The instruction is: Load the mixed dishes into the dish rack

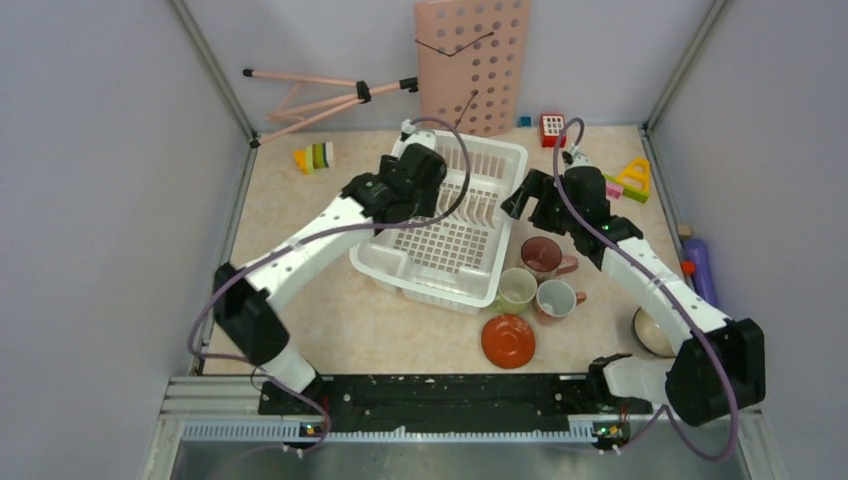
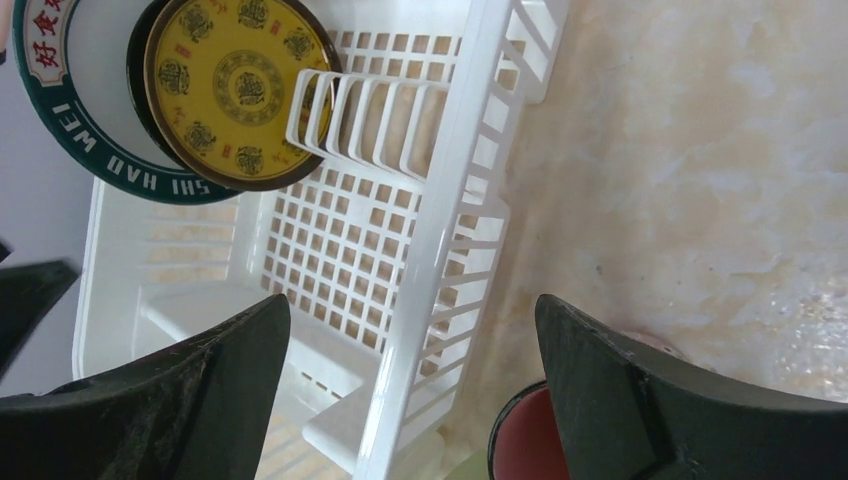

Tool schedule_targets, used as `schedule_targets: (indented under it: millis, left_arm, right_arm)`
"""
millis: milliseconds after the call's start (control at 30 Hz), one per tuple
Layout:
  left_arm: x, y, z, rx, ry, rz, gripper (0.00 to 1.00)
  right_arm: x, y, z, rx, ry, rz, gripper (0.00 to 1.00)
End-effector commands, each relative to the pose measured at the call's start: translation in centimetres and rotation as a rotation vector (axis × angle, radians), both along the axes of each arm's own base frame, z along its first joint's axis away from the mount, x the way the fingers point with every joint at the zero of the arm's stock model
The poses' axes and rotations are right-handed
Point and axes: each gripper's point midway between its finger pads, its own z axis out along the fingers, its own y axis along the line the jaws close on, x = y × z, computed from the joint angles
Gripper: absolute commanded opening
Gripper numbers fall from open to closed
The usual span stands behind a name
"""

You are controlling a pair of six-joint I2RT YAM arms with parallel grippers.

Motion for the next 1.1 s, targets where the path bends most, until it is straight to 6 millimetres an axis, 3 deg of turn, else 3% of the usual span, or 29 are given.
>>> schedule_targets:
  millis: [0,133,367,600,700,800,1067]
  left_arm:
    - [-3.5,-0.3,3.9,-0.243,-0.075,-0.111,0.72]
    - [-5.6,2.9,2.8,-0.313,-0.032,-0.079,0.71]
    - [-6.6,8.6,0.1,-0.481,-0.016,0.028,0.68]
    - [-6.7,10.9,-1.3,-0.515,0.003,0.126,0.67]
    - [-6.5,11.5,-1.8,-0.517,0.007,0.154,0.67]
    - [-6.6,11.2,-1.5,-0.535,0.003,0.129,0.65]
    - [-7.8,10.2,0.9,-0.571,-0.037,0.015,0.65]
  right_arm:
    - [1.7,2.3,2.0,0.090,-0.027,0.061,0.90]
    - [2.1,3.8,1.0,0.130,0.013,0.120,0.89]
    - [2.9,6.6,0.2,0.145,0.051,0.201,0.85]
    - [3.8,10.0,0.6,0.159,0.044,0.247,0.85]
    - [4.3,10.5,1.2,0.162,0.039,0.252,0.85]
    - [4.7,9.7,1.8,0.098,0.025,0.228,0.87]
    - [3.8,3.7,2.7,-0.062,0.000,0.059,0.96]
